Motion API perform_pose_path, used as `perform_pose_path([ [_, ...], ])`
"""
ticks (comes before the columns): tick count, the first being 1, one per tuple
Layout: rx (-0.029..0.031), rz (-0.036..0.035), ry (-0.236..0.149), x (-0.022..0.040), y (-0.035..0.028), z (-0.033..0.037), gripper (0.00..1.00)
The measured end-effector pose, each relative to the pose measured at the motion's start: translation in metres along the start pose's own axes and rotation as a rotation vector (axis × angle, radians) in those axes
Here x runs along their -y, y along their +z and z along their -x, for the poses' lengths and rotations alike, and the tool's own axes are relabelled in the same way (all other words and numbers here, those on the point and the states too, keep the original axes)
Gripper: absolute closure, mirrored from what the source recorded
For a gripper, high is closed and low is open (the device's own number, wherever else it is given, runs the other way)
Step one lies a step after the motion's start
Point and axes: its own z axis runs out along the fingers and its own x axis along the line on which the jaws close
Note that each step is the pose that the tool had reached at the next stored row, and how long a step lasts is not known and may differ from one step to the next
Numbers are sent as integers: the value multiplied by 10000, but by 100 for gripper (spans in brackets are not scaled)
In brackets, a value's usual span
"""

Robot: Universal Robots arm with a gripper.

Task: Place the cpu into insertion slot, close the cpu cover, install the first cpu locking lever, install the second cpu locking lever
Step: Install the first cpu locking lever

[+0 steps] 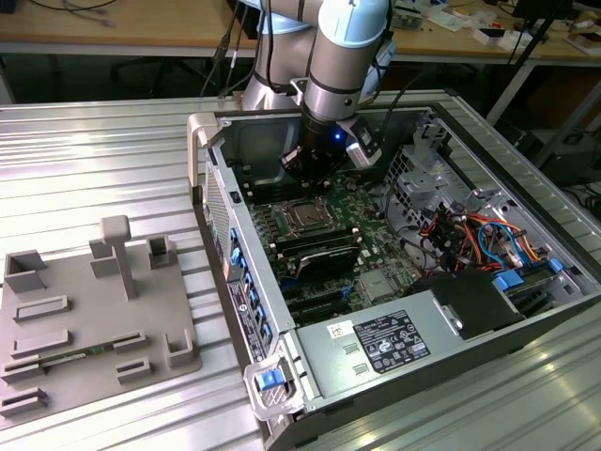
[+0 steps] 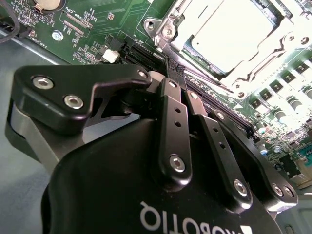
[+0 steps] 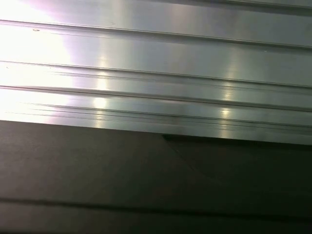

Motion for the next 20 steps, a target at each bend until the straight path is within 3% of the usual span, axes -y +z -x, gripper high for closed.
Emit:
perform_pose_path([
  [11,-2,-4,-2,2,-18,0,89],
  [20,-2,-3,6,45,-18,-4,89],
])
